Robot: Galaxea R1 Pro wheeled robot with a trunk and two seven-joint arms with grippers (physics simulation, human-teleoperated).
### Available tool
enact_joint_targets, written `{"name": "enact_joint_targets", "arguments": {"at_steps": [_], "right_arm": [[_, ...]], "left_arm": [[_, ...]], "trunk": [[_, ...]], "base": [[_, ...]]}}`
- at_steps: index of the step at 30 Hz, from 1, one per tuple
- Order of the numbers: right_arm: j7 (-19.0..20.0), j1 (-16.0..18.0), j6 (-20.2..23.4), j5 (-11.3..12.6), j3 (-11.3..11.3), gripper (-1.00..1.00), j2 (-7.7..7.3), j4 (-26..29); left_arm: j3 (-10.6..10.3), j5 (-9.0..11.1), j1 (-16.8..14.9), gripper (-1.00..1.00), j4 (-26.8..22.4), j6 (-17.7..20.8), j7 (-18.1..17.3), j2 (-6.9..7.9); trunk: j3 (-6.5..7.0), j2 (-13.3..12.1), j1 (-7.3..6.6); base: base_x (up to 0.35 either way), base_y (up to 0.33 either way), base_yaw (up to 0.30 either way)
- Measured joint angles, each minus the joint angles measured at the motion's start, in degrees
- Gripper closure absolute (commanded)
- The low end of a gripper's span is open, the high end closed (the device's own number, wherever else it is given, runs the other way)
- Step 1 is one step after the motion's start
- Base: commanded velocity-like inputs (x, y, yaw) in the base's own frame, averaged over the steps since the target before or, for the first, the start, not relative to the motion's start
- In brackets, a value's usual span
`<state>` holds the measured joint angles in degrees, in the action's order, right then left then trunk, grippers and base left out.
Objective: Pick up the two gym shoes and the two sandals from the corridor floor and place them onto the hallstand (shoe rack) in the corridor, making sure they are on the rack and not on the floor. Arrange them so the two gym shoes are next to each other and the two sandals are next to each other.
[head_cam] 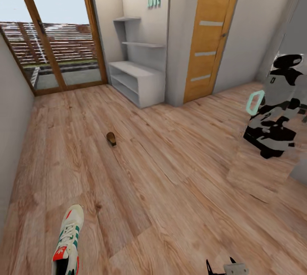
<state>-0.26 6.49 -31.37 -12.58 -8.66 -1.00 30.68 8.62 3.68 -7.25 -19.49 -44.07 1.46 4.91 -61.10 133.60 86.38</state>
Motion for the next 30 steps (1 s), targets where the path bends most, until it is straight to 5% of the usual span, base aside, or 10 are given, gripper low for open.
{"name": "enact_joint_targets", "arguments": {"at_steps": [30], "right_arm": [[0.01, 0.00, 0.00, 0.00, 0.00, -1.00, 0.06, -0.01]], "left_arm": [[-0.01, 0.00, 0.00, 1.00, 0.01, 0.04, 0.00, 0.00]], "trunk": [[0.00, 0.00, 0.00]], "base": [[0.333, 0.017, 0.275]]}}
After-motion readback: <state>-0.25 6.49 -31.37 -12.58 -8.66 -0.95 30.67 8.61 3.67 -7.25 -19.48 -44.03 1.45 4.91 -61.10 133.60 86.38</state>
